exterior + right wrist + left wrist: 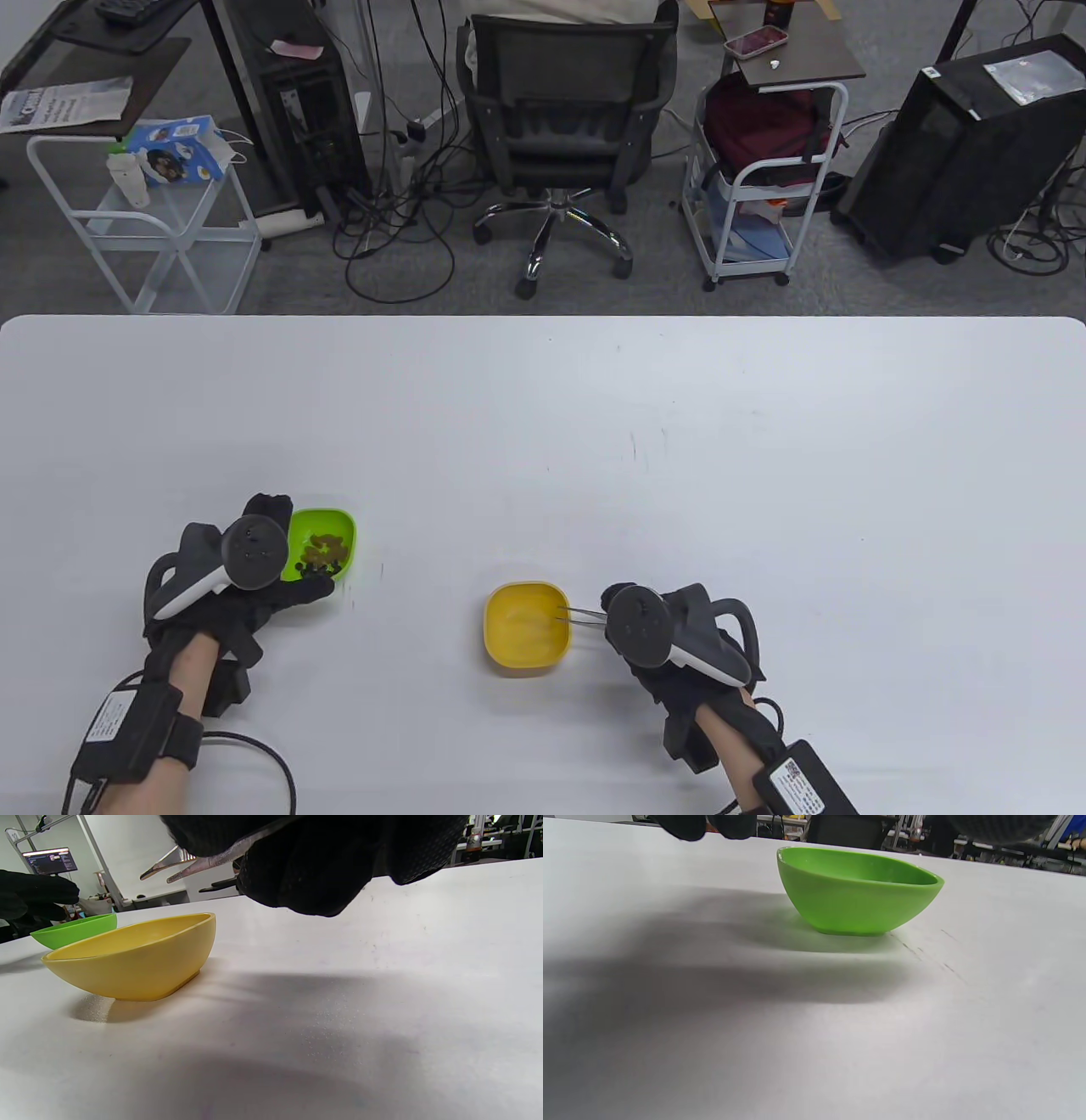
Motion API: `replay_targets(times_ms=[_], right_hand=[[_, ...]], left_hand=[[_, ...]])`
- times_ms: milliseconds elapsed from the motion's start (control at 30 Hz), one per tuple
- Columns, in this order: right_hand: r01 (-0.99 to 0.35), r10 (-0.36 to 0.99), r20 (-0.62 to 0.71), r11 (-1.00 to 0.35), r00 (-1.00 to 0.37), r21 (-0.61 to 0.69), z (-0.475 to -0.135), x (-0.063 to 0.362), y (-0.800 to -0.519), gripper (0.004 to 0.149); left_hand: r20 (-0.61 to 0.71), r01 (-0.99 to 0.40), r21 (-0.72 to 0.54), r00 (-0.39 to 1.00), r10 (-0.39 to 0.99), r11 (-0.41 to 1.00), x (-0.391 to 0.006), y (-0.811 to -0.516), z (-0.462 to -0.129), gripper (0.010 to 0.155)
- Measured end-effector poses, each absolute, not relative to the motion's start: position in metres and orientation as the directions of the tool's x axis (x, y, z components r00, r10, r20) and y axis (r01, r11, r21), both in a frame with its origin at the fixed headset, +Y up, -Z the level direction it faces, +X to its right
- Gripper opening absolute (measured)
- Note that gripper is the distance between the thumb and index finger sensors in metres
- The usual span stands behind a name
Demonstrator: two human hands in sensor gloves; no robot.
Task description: Pick coffee beans with tweezers into small dish
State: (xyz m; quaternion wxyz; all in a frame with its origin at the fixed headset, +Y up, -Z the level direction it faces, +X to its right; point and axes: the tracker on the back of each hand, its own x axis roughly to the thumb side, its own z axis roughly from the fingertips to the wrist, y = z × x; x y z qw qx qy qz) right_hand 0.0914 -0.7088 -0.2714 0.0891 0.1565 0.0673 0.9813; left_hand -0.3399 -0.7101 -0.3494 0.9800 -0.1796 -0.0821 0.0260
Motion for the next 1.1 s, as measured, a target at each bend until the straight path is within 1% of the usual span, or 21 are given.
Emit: replay_targets(times_ms=[67, 167, 233, 333, 467, 633, 733, 833, 900, 1033, 1100], right_hand=[[-0.160, 0.201, 0.292, -0.974, -0.935, 0.161, -0.272, 0.092, -0.708, 0.050], [-0.170, 0.212, 0.290, -0.972, -0.933, 0.163, -0.272, 0.094, -0.707, 0.050], [-0.174, 0.215, 0.288, -0.971, -0.933, 0.163, -0.272, 0.095, -0.707, 0.050], [-0.174, 0.215, 0.288, -0.971, -0.933, 0.163, -0.273, 0.095, -0.707, 0.050], [-0.175, 0.218, 0.286, -0.970, -0.933, 0.167, -0.273, 0.095, -0.707, 0.050], [-0.175, 0.218, 0.280, -0.970, -0.935, 0.170, -0.273, 0.096, -0.707, 0.050], [-0.195, 0.237, 0.282, -0.966, -0.930, 0.171, -0.273, 0.096, -0.708, 0.050], [-0.188, 0.233, 0.277, -0.966, -0.932, 0.179, -0.274, 0.096, -0.709, 0.050], [-0.179, 0.224, 0.272, -0.967, -0.936, 0.179, -0.275, 0.097, -0.710, 0.050], [-0.199, 0.243, 0.273, -0.964, -0.931, 0.178, -0.275, 0.098, -0.710, 0.050], [-0.208, 0.254, 0.276, -0.960, -0.927, 0.186, -0.275, 0.098, -0.710, 0.050]], left_hand=[[0.169, 0.025, -0.397, 0.985, 0.046, 0.917, -0.339, -0.707, -0.358, 0.120], [0.192, 0.096, -0.443, 0.981, -0.011, 0.892, -0.337, -0.704, -0.370, 0.120], [0.211, 0.147, -0.456, 0.976, -0.054, 0.878, -0.335, -0.704, -0.374, 0.122], [0.235, 0.186, -0.461, 0.968, -0.083, 0.868, -0.331, -0.703, -0.376, 0.125], [0.247, 0.168, -0.478, 0.968, -0.052, 0.862, -0.325, -0.705, -0.378, 0.127], [0.256, 0.206, -0.488, 0.963, -0.087, 0.848, -0.322, -0.710, -0.383, 0.127], [0.245, 0.212, -0.527, 0.965, -0.091, 0.823, -0.321, -0.714, -0.387, 0.126], [0.253, 0.224, -0.523, 0.962, -0.101, 0.823, -0.322, -0.719, -0.388, 0.124], [0.259, 0.233, -0.497, 0.959, -0.113, 0.836, -0.322, -0.720, -0.389, 0.123], [0.248, 0.165, -0.459, 0.967, -0.052, 0.873, -0.324, -0.721, -0.389, 0.120], [0.254, 0.157, -0.440, 0.966, -0.045, 0.884, -0.326, -0.723, -0.388, 0.121]])
